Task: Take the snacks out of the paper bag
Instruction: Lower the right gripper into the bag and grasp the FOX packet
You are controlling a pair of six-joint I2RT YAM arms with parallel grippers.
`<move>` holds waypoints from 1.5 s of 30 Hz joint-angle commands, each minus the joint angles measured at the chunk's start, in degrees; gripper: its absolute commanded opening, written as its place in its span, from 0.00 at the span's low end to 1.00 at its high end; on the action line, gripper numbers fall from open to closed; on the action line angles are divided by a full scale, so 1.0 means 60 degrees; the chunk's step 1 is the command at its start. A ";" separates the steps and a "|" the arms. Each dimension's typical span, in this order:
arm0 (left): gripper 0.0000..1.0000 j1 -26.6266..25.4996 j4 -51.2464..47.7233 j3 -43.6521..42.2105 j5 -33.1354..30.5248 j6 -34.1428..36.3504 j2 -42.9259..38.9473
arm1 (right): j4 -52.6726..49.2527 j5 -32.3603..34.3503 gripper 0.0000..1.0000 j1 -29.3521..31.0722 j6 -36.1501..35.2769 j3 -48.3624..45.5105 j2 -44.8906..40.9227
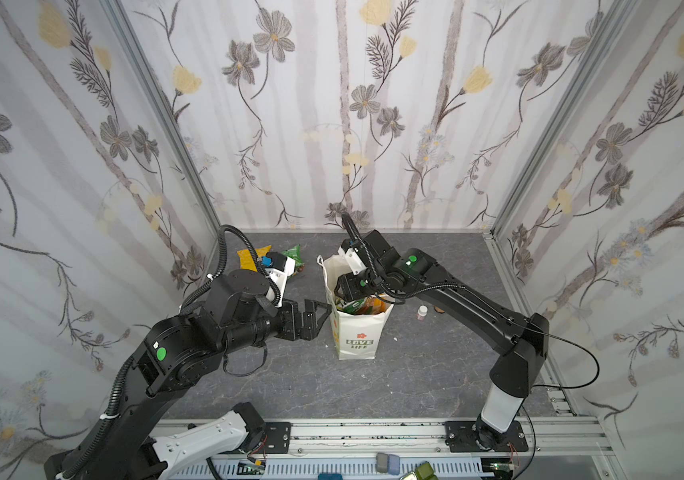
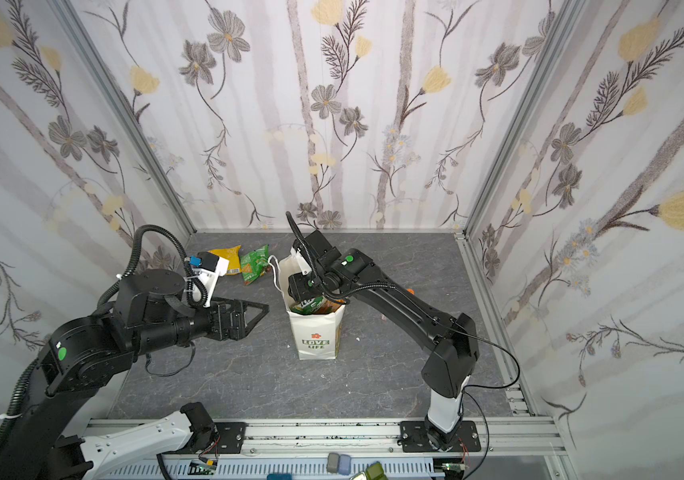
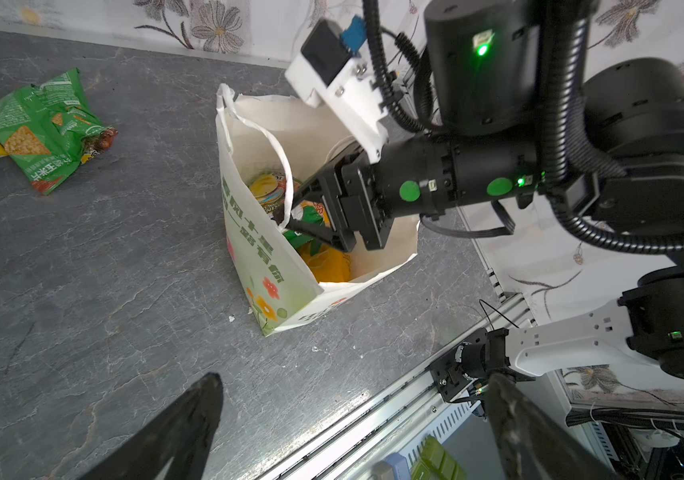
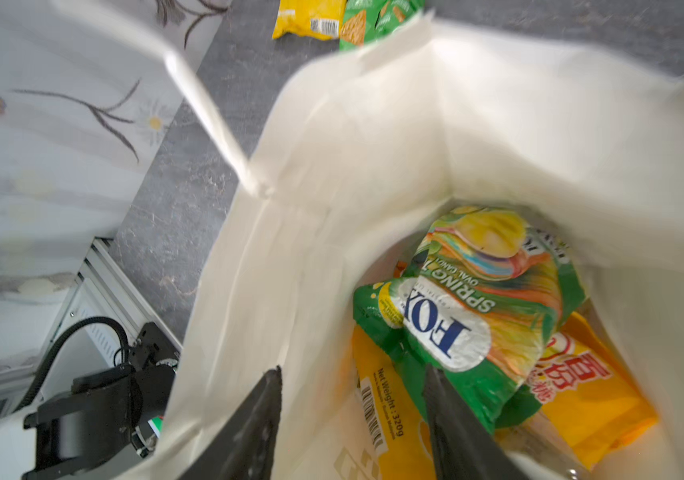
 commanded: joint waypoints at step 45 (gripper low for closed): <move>1.00 0.0015 0.0153 -0.0569 -0.0794 0.0437 -0.0189 | 0.1001 0.0657 0.04 0.0002 -0.0297 -0.0842 0.1585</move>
